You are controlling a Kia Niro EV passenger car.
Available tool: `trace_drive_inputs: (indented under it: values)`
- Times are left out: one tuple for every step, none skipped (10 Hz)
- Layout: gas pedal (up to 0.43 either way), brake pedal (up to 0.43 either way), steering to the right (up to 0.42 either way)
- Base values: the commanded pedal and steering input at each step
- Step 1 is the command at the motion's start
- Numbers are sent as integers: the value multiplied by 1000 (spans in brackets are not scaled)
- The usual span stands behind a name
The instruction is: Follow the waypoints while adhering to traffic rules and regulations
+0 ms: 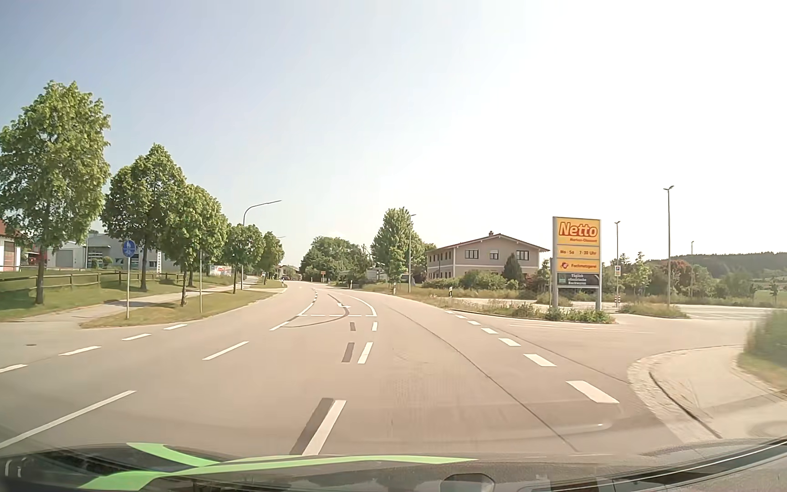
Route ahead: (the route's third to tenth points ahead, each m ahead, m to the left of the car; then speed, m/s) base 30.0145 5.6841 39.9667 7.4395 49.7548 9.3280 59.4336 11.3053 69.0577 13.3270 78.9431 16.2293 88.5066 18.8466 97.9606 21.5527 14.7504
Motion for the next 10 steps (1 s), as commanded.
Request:
trace_drive_inputs:
  values:
    - [110,0,-28]
    - [118,0,-28]
    - [130,0,-28]
    - [130,0,-27]
    - [130,0,-24]
    - [138,0,-23]
    - [138,0,-23]
    - [138,0,-23]
    - [138,0,-24]
    - [138,0,-24]
